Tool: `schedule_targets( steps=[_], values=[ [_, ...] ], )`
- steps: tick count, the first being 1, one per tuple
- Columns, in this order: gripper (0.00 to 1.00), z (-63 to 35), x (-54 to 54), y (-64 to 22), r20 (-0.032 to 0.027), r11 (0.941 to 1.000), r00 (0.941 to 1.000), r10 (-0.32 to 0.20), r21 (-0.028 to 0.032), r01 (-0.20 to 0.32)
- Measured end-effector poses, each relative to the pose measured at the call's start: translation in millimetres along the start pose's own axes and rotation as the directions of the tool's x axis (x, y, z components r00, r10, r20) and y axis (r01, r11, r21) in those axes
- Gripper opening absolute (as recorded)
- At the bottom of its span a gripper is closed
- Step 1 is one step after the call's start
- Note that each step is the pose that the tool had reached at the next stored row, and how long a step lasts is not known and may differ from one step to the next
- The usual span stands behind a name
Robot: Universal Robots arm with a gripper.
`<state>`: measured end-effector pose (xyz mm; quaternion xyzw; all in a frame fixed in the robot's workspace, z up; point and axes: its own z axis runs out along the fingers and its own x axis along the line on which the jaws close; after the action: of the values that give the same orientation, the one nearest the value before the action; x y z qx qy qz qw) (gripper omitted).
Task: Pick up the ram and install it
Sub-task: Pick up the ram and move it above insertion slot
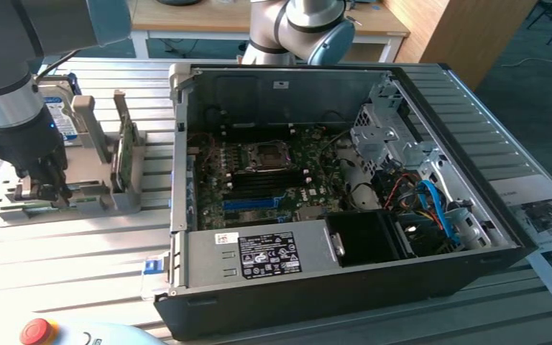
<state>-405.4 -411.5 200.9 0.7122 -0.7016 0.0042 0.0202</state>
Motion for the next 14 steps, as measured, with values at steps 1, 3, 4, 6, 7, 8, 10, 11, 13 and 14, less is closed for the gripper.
schedule_targets(
  steps=[1,3,4,6,7,8,10,11,13,14],
  values=[
    [0.24,0.0,0.0,0.0,0.0000,1.0000,1.0000,0.000,0.0000,0.000],
    [0.24,0.0,0.0,0.0,0.0000,1.0000,1.0000,0.000,0.0000,0.000],
    [0.24,0.0,0.0,0.0,0.0000,1.0000,1.0000,0.000,0.0000,0.000],
    [0.22,0.0,0.0,0.0,0.0000,1.0000,1.0000,0.000,0.0000,0.000],
    [0.16,0.0,0.0,0.0,-0.0001,1.0000,1.0000,0.000,0.0000,0.000],
    [0.16,0.0,0.0,0.0,-0.0001,1.0000,1.0000,0.000,0.0000,0.000],
    [0.12,0.0,0.0,0.0,0.0000,1.0000,1.0000,0.000,0.0000,0.000],
    [0.12,0.0,0.0,0.0,-0.0001,1.0000,1.0000,0.000,0.0000,0.000],
    [0.12,0.0,0.0,0.0,0.0000,1.0000,1.0000,0.000,0.0000,0.000],
    [0.12,0.0,0.0,0.0,-0.0001,1.0000,1.0000,0.000,0.0000,0.000]
  ],
)
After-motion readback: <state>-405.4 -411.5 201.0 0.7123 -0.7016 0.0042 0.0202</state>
